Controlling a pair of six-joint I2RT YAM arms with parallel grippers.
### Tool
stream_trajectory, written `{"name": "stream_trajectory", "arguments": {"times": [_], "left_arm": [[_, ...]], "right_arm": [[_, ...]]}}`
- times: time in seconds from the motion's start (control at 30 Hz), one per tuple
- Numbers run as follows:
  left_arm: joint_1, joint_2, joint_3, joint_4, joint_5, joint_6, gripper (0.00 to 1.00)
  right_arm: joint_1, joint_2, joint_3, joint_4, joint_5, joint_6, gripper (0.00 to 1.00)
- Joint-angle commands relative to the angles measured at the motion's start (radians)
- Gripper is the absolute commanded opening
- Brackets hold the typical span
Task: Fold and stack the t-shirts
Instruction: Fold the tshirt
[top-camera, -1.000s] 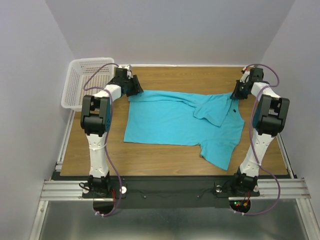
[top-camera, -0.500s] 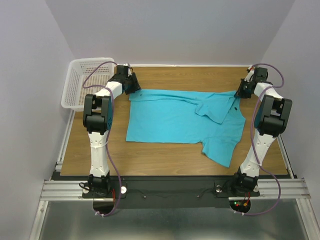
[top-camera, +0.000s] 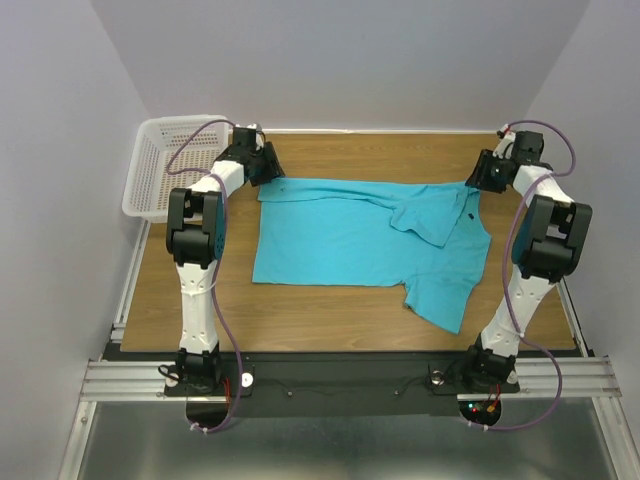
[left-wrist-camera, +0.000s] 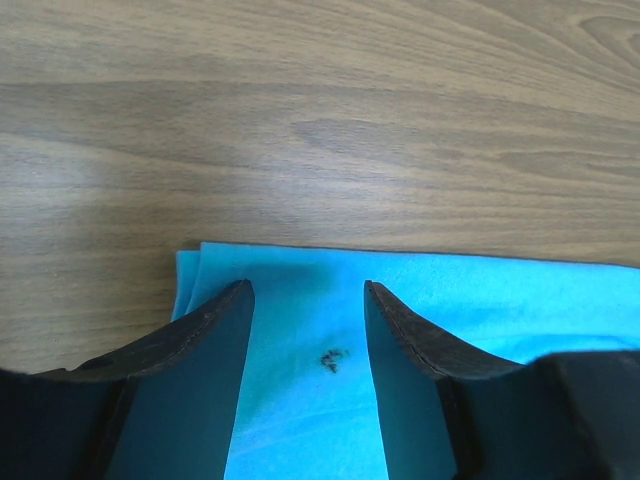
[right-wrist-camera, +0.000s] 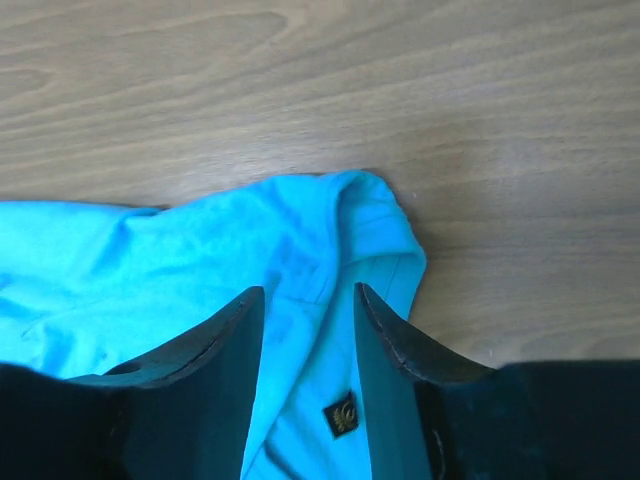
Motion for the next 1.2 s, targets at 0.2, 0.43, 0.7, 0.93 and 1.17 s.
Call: {"name": "stream_trajectory", "arguments": {"times": [0.2,0.43,0.7,0.93,1.17], "left_arm": [[0.002,-0.135,0.069,0.034,0.055,0.045,0.62],[0.003,-0.261,-0.075,0.058,0.023,0.081,0.64],[0.006,-0.352,-0.299,0.120,0.041,0.077,0.65],[0.008,-0.346,-0.377,0.175,0.055,0.073,0.65],[0.011,-0.310,-0.370,0.179,0.047,0.080,0.65]], "right_arm": [[-0.008,-0.102,-0.057,0.045,-0.081,-0.015,0.44],[-0.008,-0.039,-0.065,0.032,-0.087,0.021,0.42],[-0.008,-0.018,-0.083,0.028,-0.070,0.017,0.41],[-0.008,-0.030,-0.112,0.026,-0.062,0.014,0.40],[-0.008,-0.049,-0.131,0.026,-0.062,0.014,0.40]]}}
